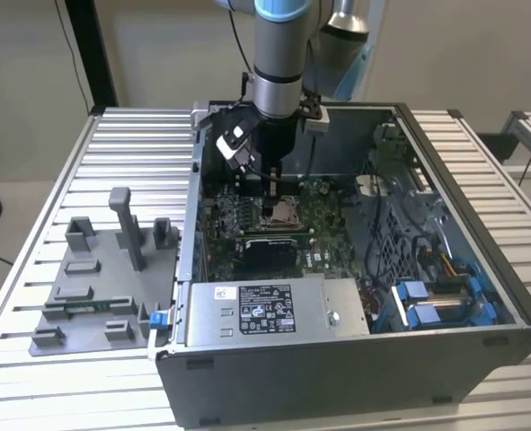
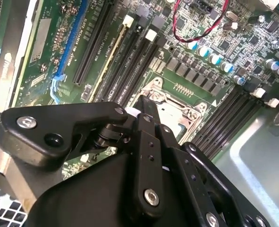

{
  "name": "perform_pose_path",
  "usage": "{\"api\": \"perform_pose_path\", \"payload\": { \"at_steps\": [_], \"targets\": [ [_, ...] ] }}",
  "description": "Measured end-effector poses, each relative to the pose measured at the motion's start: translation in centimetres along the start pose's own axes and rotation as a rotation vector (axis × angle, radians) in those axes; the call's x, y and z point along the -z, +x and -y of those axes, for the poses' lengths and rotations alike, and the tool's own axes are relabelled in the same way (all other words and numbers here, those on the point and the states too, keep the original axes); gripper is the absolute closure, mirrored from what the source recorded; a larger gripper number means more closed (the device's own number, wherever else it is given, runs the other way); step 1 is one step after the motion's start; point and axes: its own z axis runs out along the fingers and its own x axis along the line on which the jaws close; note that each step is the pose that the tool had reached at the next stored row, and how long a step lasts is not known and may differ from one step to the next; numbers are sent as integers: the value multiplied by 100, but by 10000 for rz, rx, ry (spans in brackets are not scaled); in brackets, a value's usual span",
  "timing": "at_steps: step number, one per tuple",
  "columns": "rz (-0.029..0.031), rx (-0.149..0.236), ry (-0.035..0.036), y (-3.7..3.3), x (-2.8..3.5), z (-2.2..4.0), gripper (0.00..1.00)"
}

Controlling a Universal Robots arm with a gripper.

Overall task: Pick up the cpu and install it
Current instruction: 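Install the second cpu locking lever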

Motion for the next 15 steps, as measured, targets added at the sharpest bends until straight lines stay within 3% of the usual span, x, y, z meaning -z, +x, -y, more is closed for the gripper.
{"api": "perform_pose_path", "payload": {
  "at_steps": [3, 7, 15],
  "targets": [
    [-114, 0, -105, 0, -20, 16, 100],
    [-335, 1, -141, -1, -48, 43, 100],
    [-355, 2, -140, -2, -75, 73, 100]
  ]
}}
